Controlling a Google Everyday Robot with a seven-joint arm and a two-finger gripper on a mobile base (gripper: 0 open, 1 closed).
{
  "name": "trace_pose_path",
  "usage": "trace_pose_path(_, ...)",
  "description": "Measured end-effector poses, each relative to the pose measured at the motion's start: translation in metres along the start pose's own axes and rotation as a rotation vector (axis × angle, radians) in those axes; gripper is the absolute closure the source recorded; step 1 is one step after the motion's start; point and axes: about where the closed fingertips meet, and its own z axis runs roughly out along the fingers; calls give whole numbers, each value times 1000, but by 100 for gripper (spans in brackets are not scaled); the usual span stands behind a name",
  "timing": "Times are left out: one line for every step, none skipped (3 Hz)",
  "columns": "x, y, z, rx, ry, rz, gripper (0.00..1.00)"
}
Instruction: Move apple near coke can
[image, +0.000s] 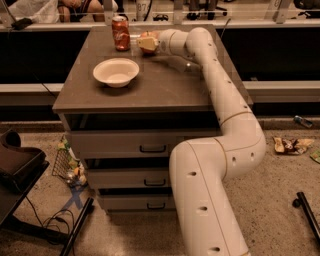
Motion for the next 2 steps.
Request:
trace_pose_path(0, 2, 2, -2, -2, 0, 75)
trace_pose_path(2, 5, 6, -7, 1, 1, 44)
